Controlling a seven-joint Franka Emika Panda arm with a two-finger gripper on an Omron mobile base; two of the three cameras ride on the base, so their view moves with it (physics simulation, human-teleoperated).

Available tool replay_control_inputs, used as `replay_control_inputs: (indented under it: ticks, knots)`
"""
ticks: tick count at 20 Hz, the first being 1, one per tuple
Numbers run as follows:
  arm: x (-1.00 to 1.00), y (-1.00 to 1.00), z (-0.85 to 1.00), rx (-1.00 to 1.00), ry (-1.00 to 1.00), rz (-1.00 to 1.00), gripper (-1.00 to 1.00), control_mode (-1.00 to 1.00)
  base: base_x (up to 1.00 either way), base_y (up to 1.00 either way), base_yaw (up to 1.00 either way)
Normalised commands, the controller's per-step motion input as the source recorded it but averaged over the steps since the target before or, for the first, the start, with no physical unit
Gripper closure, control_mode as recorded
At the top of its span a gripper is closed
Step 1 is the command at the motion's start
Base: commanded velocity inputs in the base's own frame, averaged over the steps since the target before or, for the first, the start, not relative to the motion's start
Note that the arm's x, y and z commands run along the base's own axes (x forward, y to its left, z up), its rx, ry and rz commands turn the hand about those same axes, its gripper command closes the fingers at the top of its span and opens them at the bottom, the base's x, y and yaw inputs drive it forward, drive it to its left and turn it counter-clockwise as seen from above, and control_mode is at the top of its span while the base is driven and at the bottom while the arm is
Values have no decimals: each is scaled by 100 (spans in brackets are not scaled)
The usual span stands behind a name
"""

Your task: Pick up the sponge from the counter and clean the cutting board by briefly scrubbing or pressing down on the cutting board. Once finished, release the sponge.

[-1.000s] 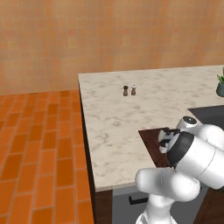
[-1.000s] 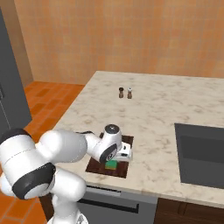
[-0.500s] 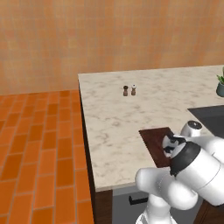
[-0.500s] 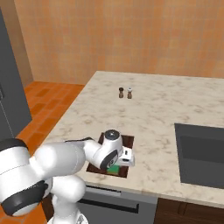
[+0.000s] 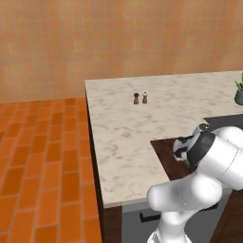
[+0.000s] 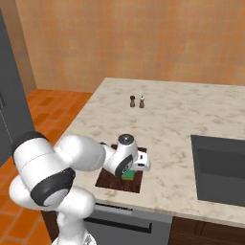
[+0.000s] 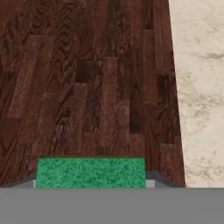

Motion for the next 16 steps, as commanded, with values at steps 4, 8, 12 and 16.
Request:
replay_control_inputs:
  ticks: [4, 8, 12, 16]
  knots:
    - [70, 0, 3, 3, -6, 0, 100, -100, 0, 0, 0]
    - [92, 0, 0, 8, -11, 0, 100, -100, 0, 0, 0]
    - [86, 0, 0, 4, -14, 0, 100, -100, 0, 0, 0]
    - [39, 0, 0, 1, -5, 0, 100, -100, 0, 0, 0]
